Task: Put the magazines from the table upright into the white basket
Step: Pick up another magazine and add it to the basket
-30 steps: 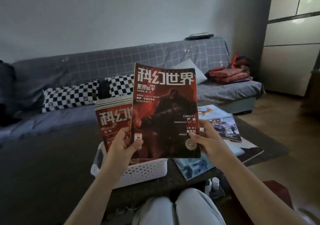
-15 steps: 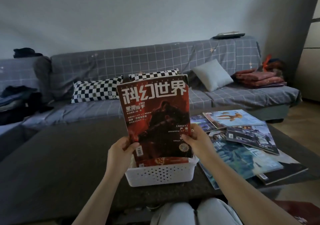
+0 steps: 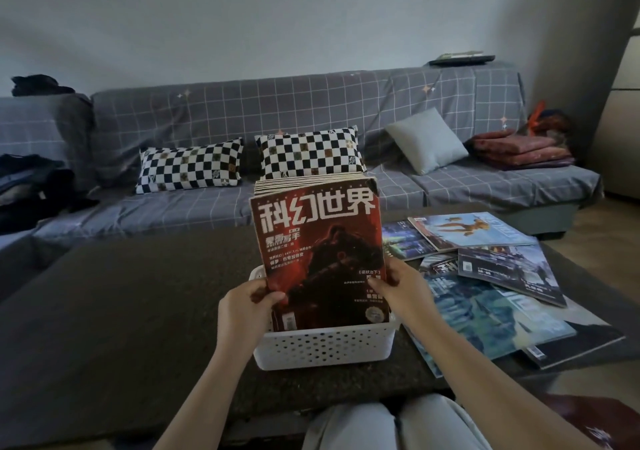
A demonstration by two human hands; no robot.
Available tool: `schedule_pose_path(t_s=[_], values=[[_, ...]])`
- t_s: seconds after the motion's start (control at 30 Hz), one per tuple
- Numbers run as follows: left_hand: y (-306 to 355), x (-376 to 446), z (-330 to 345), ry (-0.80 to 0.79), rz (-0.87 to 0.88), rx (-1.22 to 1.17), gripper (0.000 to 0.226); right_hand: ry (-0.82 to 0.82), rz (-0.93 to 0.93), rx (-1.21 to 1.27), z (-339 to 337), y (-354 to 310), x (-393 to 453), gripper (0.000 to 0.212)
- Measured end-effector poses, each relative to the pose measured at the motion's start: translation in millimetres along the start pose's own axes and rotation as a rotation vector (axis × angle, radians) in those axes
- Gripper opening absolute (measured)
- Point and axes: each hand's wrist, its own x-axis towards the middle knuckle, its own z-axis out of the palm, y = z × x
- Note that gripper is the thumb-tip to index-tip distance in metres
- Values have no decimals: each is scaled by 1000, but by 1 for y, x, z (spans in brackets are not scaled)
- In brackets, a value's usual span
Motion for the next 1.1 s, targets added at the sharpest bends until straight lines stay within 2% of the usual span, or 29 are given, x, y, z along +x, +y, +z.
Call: schedule_pose_path(t_s=[0.37, 0.6, 0.7, 0.93, 1.1], values=[[-2, -2, 1, 116, 3, -100, 26, 147, -76, -114, 11, 2, 3, 27], [-7, -1, 4, 242, 52, -104, 12, 286, -58, -8, 17, 3, 2, 35], [-10, -3, 6, 256, 80, -79, 26, 257, -91, -61, 19, 2, 1, 39], [-10, -1, 8, 224, 36, -67, 30, 213, -117, -87, 17, 4, -3, 41], [-5, -15, 12, 357, 120, -36, 26, 189, -120, -40, 13, 6, -8, 43]])
